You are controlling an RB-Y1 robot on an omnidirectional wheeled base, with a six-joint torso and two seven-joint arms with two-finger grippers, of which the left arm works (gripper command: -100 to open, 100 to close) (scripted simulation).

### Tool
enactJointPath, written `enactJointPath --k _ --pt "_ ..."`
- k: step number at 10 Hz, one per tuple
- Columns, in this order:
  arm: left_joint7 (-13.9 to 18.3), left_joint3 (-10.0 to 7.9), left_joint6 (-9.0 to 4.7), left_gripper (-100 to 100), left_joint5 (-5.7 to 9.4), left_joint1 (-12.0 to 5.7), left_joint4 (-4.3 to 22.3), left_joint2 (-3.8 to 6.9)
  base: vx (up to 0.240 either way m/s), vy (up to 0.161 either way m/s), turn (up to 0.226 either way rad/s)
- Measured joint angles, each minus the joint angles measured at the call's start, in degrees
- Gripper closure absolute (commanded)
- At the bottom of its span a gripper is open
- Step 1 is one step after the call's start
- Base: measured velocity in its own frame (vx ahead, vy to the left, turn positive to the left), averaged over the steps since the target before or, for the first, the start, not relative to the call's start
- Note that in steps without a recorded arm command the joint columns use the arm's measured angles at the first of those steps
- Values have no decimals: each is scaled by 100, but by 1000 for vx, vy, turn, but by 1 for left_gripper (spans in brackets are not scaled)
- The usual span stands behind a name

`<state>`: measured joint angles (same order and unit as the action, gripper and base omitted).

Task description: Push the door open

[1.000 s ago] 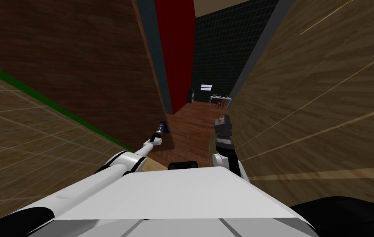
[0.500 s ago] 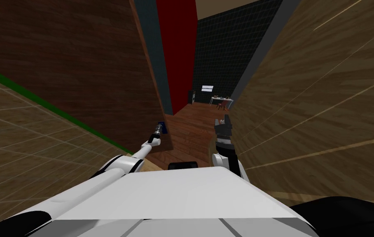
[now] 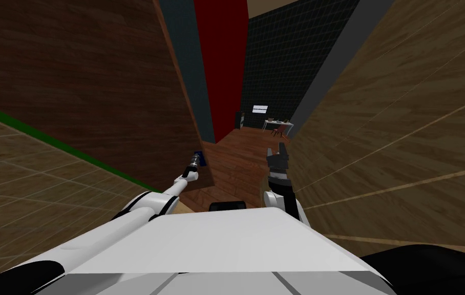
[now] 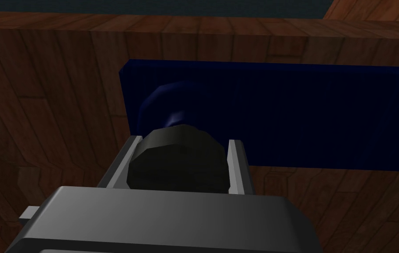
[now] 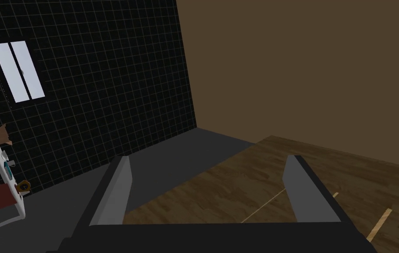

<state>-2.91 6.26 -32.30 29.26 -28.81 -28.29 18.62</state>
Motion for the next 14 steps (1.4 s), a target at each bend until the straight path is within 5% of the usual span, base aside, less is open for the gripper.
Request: enactJointPath --k 8,10,14 --pt "-598 -434 2 100 170 -114 75 -323 193 -34 106" --pt "-689 -511 -73 100 199 -236 267 -355 177 -60 87" --pt "-879 -675 -75 100 274 -211 230 -401 135 -39 48"
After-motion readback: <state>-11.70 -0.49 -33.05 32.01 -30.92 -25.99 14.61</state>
